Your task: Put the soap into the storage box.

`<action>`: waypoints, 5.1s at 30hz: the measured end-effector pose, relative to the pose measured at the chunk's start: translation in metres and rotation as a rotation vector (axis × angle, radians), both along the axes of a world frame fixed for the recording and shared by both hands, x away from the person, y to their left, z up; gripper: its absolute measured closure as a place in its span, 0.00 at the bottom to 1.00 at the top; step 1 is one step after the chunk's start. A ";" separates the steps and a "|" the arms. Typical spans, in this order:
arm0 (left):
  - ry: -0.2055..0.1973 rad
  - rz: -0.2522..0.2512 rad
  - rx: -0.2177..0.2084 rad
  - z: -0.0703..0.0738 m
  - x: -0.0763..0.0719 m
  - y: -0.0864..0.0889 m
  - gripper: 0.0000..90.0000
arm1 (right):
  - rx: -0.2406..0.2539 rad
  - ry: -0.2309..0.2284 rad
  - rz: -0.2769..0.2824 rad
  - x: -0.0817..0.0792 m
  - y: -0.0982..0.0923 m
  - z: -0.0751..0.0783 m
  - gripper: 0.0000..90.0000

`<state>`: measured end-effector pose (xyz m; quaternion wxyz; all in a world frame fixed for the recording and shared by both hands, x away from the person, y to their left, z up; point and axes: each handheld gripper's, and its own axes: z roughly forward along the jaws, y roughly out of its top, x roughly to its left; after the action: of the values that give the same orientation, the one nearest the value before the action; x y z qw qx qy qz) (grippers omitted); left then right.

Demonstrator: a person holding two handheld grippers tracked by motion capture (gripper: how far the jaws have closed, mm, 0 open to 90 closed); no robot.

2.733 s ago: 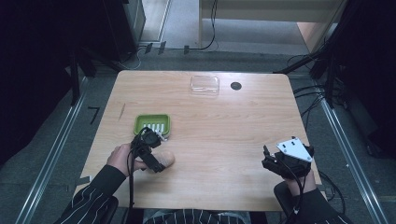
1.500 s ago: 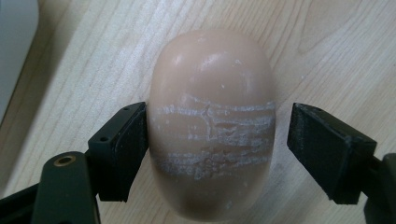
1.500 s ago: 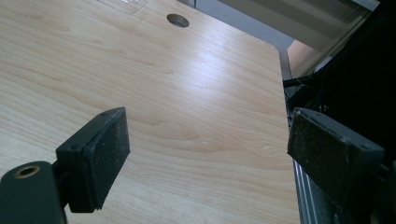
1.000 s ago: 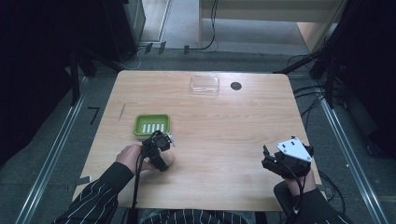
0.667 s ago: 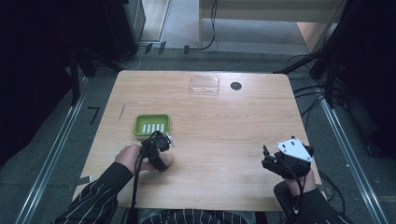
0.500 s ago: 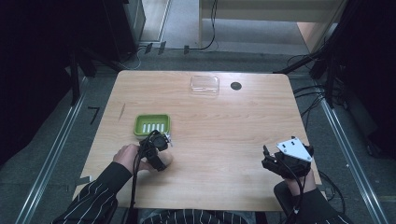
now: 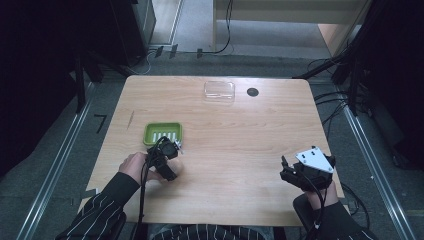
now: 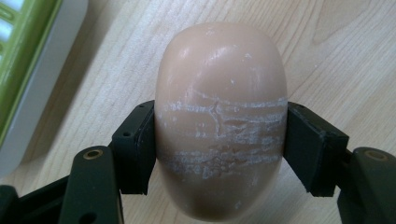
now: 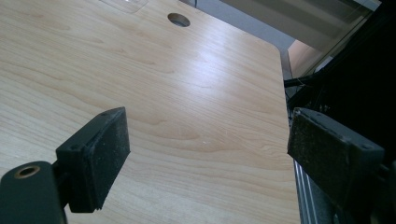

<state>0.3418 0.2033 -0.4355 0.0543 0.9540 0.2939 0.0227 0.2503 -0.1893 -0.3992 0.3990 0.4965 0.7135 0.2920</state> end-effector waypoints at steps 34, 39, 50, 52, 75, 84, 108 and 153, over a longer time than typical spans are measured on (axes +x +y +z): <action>-0.029 -0.036 -0.057 0.029 0.018 0.016 0.37 | 0.000 0.001 -0.001 0.000 0.000 0.000 0.15; -0.035 -0.047 -0.061 0.032 0.020 0.016 0.37 | -0.001 0.001 0.001 0.000 0.000 0.000 0.15; -0.058 -0.092 -0.057 0.038 0.028 0.021 0.37 | 0.000 0.003 0.001 0.000 0.000 0.000 0.15; -0.064 -0.095 -0.061 0.039 0.031 0.022 0.37 | 0.000 0.003 0.002 0.000 0.000 0.000 0.15; -0.088 -0.121 -0.066 0.042 0.050 0.022 0.37 | 0.000 0.005 0.003 0.000 0.001 0.000 0.15; -0.100 -0.133 -0.069 0.045 0.055 0.024 0.37 | 0.000 0.005 0.004 0.001 0.001 0.000 0.15; -0.135 -0.156 -0.074 0.053 0.072 0.036 0.37 | -0.002 0.005 0.006 0.001 0.001 0.000 0.15; -0.163 -0.229 -0.058 0.023 0.108 0.048 0.37 | -0.006 0.005 0.007 0.001 0.002 0.000 0.15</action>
<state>0.4494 0.2512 -0.4128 0.1075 0.9744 0.1782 0.0854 0.2515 -0.1870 -0.3996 0.3978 0.4933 0.7171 0.2899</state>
